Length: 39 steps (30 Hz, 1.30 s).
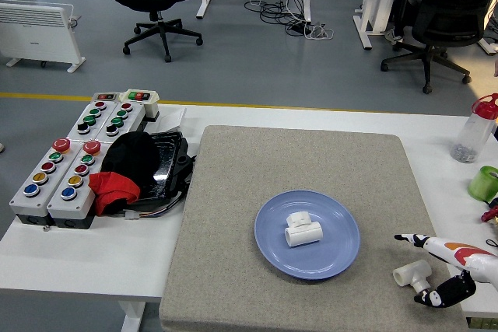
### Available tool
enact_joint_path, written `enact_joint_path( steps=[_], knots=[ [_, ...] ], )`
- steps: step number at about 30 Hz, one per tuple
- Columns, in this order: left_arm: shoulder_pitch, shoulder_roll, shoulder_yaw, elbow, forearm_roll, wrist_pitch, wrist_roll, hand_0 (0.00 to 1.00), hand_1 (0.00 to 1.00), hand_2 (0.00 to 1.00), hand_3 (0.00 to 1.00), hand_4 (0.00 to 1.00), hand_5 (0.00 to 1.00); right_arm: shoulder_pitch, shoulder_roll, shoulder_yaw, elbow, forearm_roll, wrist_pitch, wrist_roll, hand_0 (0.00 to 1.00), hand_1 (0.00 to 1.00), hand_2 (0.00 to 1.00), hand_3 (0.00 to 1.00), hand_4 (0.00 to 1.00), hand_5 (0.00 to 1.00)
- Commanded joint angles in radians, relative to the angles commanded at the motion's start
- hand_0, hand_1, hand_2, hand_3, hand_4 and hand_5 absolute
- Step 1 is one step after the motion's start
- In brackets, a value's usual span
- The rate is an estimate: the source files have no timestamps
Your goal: Pick pipe place plate twice
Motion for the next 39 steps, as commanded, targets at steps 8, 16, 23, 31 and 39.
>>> enact_joint_path(
  steps=[8, 16, 23, 31, 39],
  knots=[
    [-0.002, 0.000, 0.000, 0.000, 0.001, 0.000, 0.001, 0.720, 0.762, 0.725, 0.678, 0.415, 0.998, 0.003, 0.005, -0.017, -0.016, -0.028, -0.004, -0.014, 0.878, 0.884, 0.974, 0.982, 0.845, 0.347],
    [-0.002, -0.001, 0.000, 0.000, 0.000, 0.000, 0.000, 0.721, 0.762, 0.725, 0.677, 0.415, 0.998, -0.002, 0.002, -0.012, -0.009, -0.059, 0.018, -0.025, 0.781, 0.807, 0.920, 0.938, 0.829, 0.318],
    [-0.003, -0.001, 0.000, 0.000, 0.001, -0.001, 0.000, 0.720, 0.762, 0.725, 0.677, 0.415, 0.998, -0.006, -0.005, -0.008, -0.003, -0.085, 0.023, -0.016, 0.782, 0.802, 0.917, 0.935, 0.819, 0.305],
    [-0.004, -0.002, 0.001, 0.000, 0.000, -0.001, 0.001, 0.720, 0.762, 0.724, 0.677, 0.415, 0.998, -0.003, -0.005, -0.029, -0.017, -0.121, 0.010, 0.012, 0.777, 0.791, 0.887, 0.921, 0.811, 0.288],
    [-0.002, -0.003, 0.002, 0.000, 0.000, -0.001, 0.002, 0.720, 0.762, 0.725, 0.677, 0.415, 0.998, 0.002, 0.000, -0.043, -0.032, -0.149, -0.015, 0.045, 0.754, 0.769, 0.855, 0.907, 0.795, 0.261]
  ],
)
